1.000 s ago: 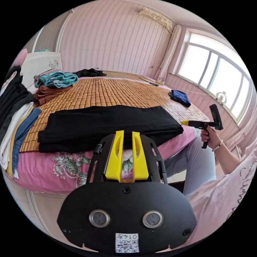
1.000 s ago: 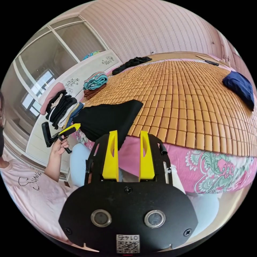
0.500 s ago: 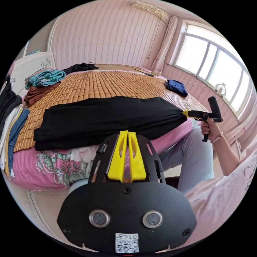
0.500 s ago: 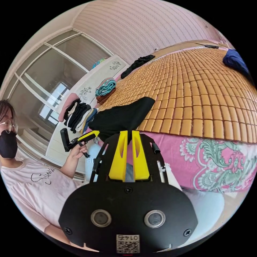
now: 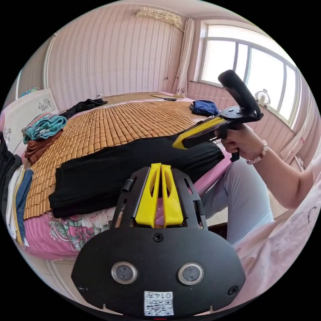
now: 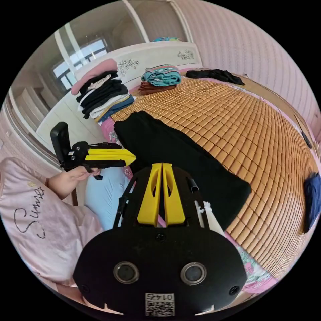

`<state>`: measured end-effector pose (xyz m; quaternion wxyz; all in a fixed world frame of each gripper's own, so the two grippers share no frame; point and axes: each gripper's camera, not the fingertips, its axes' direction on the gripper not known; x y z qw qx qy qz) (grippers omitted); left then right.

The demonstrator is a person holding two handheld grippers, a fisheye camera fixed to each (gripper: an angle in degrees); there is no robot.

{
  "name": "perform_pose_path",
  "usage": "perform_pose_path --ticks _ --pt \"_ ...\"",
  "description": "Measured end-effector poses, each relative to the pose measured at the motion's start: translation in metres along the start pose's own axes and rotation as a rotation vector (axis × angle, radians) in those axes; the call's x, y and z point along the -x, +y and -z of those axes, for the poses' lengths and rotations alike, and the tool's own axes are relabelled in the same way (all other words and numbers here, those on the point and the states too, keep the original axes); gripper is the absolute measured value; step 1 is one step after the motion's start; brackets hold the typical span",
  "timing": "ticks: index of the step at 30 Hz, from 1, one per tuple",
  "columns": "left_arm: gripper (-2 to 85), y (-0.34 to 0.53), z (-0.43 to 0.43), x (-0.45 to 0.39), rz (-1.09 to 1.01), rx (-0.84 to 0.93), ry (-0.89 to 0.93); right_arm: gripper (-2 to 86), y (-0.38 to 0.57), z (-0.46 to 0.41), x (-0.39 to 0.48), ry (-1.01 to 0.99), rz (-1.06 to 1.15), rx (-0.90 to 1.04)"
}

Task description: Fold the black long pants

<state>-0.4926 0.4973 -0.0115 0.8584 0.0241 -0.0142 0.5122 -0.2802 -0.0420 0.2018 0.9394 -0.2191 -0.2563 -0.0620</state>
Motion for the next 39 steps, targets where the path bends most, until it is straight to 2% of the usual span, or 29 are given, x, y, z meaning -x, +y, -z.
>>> perform_pose_path --ticks 2,4,5,7,8,11,16,22,32,39 --pt "-0.9 -0.004 -0.012 -0.014 -0.077 0.017 -0.085 -0.4 -0.034 -0.030 0.023 0.109 0.081 0.071" --pt "-0.9 -0.001 -0.028 -0.014 -0.076 0.070 -0.090 -0.4 -0.067 -0.053 0.036 0.189 0.101 0.080" --pt "-0.9 0.006 -0.039 -0.013 -0.068 0.079 -0.064 -0.4 -0.074 -0.060 0.036 0.195 0.099 0.095" --pt "-0.9 0.016 -0.037 -0.008 -0.022 0.017 -0.042 -0.4 -0.095 -0.101 0.030 0.185 0.085 0.273" --pt "-0.8 0.018 -0.036 -0.006 -0.016 0.004 -0.026 -0.4 -0.097 -0.098 0.030 0.176 0.083 0.217" --pt "-0.9 0.020 -0.035 -0.010 -0.052 -0.007 -0.031 -0.4 -0.116 -0.105 0.028 0.109 0.071 0.304" --pt "-1.0 0.023 -0.033 -0.018 -0.081 -0.018 -0.054 -0.3 -0.145 -0.123 0.056 0.188 0.156 0.441" --pt "-1.0 0.027 -0.033 -0.016 -0.045 -0.045 -0.036 -0.4 -0.159 -0.138 0.086 0.296 0.250 0.510" --pt "-1.0 0.015 -0.032 -0.012 -0.024 0.020 -0.005 -0.5 -0.176 -0.128 0.084 0.192 0.210 0.579" --pt "-1.0 0.020 -0.038 -0.018 -0.038 0.023 -0.013 -0.5 -0.180 -0.144 0.081 0.284 0.244 0.618"
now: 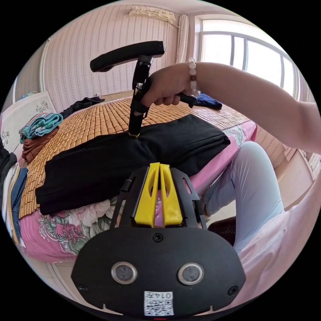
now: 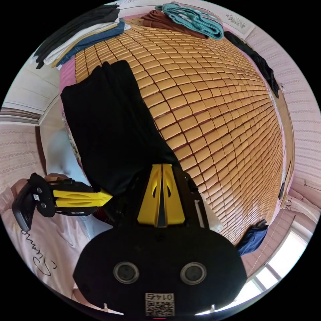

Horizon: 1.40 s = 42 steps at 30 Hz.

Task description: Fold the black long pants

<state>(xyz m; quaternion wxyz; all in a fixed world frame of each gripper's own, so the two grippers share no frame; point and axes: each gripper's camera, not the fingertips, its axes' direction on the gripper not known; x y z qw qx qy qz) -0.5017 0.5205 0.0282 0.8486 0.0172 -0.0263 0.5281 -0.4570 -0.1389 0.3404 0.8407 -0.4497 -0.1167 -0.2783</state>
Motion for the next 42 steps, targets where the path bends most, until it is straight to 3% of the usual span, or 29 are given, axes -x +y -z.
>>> perform_pose_path --ticks 8,16,20,25,31,34,42 --pt "-1.0 -0.011 -0.013 0.006 -0.049 0.039 0.025 -0.4 0.033 -0.008 -0.012 -0.046 -0.022 -0.036" --pt "-0.9 -0.019 -0.022 0.016 0.017 0.046 0.045 -0.2 0.158 -0.020 -0.038 -0.248 -0.326 -0.487" --pt "-0.9 -0.022 -0.017 0.015 0.051 0.020 0.029 0.1 0.250 -0.004 -0.023 -0.276 -0.355 -0.757" --pt "-0.7 -0.023 0.012 0.023 0.148 -0.156 0.223 1.5 0.387 -0.028 -0.015 -0.229 -0.525 -0.930" --pt "3.1 -0.066 -0.005 0.014 0.048 -0.043 0.229 7.4 0.497 -0.101 -0.021 -0.360 -0.836 -0.997" --pt "6.4 -0.100 -0.022 0.004 -0.013 -0.023 0.166 7.4 0.524 -0.123 -0.026 -0.440 -0.851 -1.045" --pt "10.0 -0.209 -0.097 -0.050 -0.207 0.021 0.180 11.5 0.574 -0.134 -0.042 -0.402 -0.911 -1.122"
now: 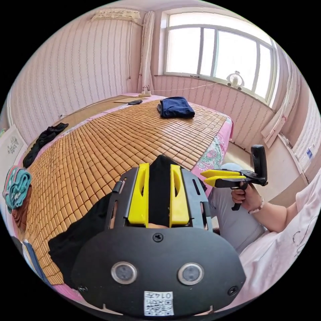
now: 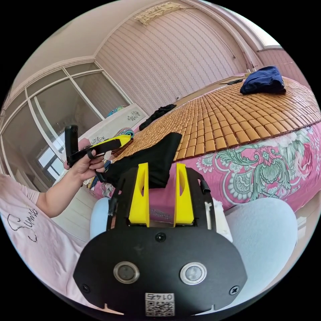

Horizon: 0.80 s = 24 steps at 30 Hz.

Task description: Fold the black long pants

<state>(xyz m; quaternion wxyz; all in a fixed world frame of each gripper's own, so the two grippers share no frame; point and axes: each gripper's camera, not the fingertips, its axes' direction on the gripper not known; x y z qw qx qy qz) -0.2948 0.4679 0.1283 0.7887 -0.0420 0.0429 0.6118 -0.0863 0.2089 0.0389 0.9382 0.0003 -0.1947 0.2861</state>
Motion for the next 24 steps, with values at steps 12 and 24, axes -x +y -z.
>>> perform_pose_path --ticks 12,24 --pt "0.3 -0.090 -0.179 0.035 0.131 0.363 0.195 2.7 0.003 0.013 -0.022 0.029 0.062 0.114" --pt "-0.9 -0.144 -0.111 0.011 0.119 -0.036 0.492 1.6 -0.024 0.172 -0.064 -0.145 -0.020 -0.240"
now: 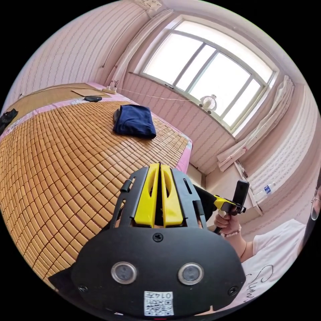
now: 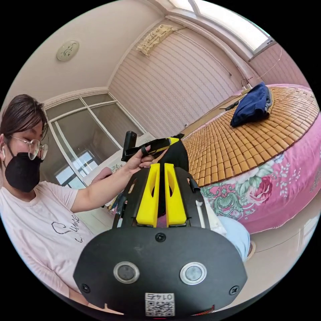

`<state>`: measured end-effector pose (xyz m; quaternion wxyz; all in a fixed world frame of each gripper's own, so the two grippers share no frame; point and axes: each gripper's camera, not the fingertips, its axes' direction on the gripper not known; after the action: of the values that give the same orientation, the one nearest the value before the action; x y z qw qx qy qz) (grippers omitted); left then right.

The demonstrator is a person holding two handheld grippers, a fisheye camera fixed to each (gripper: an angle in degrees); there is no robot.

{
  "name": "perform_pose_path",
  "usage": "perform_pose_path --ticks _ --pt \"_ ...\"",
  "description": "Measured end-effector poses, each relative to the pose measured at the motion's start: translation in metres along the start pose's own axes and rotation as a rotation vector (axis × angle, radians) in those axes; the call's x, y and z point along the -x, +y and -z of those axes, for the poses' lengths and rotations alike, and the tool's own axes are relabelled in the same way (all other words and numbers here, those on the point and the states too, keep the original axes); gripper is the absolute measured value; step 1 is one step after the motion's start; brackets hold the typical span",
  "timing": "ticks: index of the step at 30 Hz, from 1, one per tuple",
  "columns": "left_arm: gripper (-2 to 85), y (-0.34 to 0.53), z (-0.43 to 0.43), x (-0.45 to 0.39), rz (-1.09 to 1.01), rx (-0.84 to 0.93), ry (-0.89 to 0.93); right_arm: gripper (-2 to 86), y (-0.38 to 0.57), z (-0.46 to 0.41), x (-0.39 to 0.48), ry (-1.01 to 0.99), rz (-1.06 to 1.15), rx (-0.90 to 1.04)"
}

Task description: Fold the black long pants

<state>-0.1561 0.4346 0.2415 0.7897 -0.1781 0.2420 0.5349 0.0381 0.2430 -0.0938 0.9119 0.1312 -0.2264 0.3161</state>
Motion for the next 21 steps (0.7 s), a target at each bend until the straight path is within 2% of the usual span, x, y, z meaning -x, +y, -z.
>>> perform_pose_path --ticks 3,6,9,10,11,13,15,18,21 --pt "-0.9 0.017 0.043 -0.007 -0.063 -0.039 -0.070 1.7 -0.011 -0.004 0.018 -0.031 0.075 0.024" --pt "-0.7 0.055 0.115 0.000 -0.108 -0.103 -0.209 1.8 -0.019 -0.050 0.048 -0.198 0.165 0.112" --pt "0.2 0.109 0.202 0.022 -0.049 -0.180 -0.380 2.2 -0.016 -0.130 0.097 -0.351 0.261 0.268" --pt "1.1 0.137 0.236 0.032 0.005 -0.216 -0.492 2.4 -0.008 -0.168 0.118 -0.375 0.287 0.348" --pt "2.3 0.167 0.268 0.042 0.058 -0.256 -0.600 2.6 -0.002 -0.187 0.127 -0.373 0.301 0.389" --pt "3.9 0.215 0.307 0.060 0.157 -0.277 -0.674 3.1 0.028 -0.252 0.148 -0.284 0.347 0.528" --pt "5.3 0.260 0.332 0.074 0.255 -0.264 -0.648 3.2 0.045 -0.274 0.150 -0.238 0.332 0.601" --pt "6.4 0.327 0.348 0.081 0.344 -0.274 -0.606 3.5 0.051 -0.257 0.148 -0.252 0.332 0.568" --pt "7.6 0.370 0.339 0.083 0.402 -0.302 -0.507 3.8 0.047 -0.222 0.141 -0.087 0.360 0.507"
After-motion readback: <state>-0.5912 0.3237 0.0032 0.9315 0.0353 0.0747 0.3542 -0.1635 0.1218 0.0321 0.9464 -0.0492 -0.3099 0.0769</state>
